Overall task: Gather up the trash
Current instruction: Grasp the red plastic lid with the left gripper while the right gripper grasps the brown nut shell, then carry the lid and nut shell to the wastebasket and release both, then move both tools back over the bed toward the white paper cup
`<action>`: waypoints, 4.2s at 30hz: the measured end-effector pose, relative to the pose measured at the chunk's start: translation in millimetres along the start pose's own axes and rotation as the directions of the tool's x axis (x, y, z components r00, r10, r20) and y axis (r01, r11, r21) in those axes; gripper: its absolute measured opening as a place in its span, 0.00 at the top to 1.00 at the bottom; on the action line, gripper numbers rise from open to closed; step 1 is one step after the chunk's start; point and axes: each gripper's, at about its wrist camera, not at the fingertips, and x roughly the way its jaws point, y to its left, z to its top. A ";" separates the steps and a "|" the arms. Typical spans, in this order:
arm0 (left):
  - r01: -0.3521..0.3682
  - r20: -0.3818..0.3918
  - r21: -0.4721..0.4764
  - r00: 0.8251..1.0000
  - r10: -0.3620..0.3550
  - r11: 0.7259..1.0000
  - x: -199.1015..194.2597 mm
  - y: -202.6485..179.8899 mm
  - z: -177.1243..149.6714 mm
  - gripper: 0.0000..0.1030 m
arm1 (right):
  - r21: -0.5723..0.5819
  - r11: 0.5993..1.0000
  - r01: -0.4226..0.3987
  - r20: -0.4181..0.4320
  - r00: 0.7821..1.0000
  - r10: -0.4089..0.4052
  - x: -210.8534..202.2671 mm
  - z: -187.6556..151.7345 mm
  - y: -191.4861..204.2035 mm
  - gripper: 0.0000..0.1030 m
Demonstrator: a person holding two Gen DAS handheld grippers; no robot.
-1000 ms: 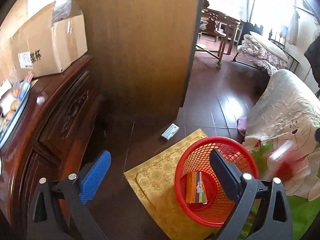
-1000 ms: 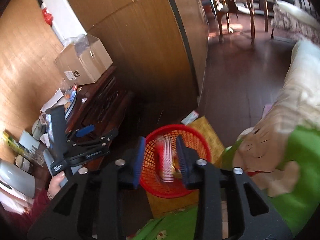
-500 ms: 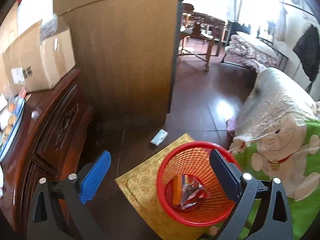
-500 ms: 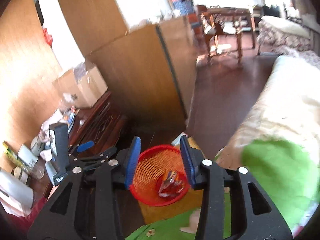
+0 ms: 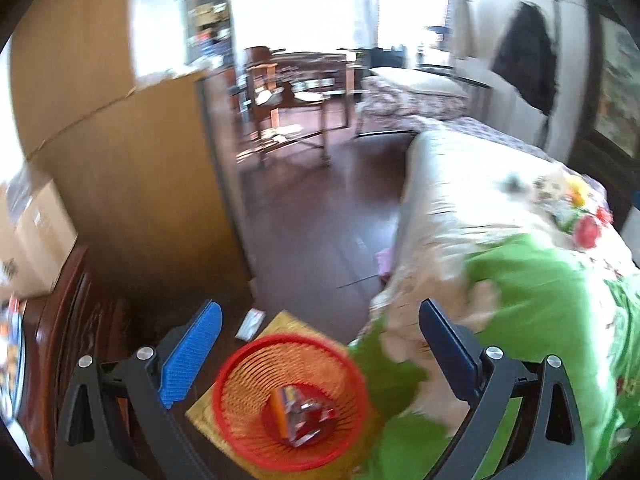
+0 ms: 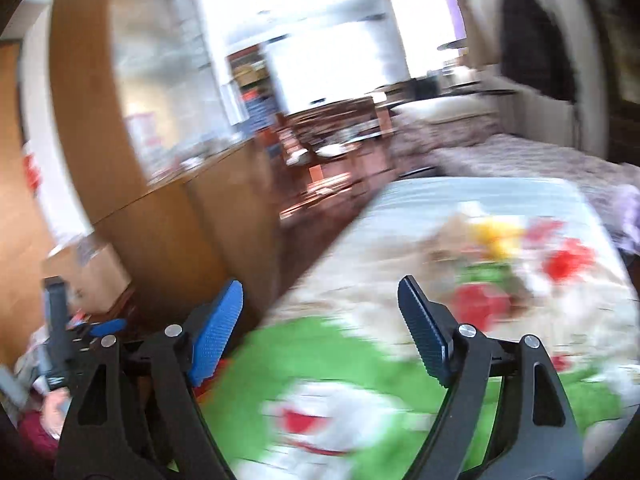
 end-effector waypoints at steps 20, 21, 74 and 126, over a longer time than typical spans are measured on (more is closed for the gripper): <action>0.412 -0.154 0.300 0.911 -0.383 0.860 73.5 -287.3 65.4 0.06 | 0.390 0.899 0.201 0.023 0.973 -0.228 -18.0 -14.4 -216.2 0.24; 0.420 -0.164 0.301 0.907 -0.387 0.856 78.2 -294.0 65.0 0.06 | 0.392 0.899 0.196 0.024 0.974 -0.224 -16.7 -16.0 -212.9 0.24; 0.465 -0.037 0.015 0.885 -0.464 0.885 97.3 -211.2 93.4 0.45 | 0.112 0.960 0.255 -0.275 0.937 -0.216 74.3 -22.4 -139.7 0.67; -0.221 -0.166 -0.332 0.971 0.174 0.917 34.6 162.1 -73.0 0.06 | -0.114 0.867 -0.486 -0.514 0.776 0.367 125.0 -64.2 194.8 0.58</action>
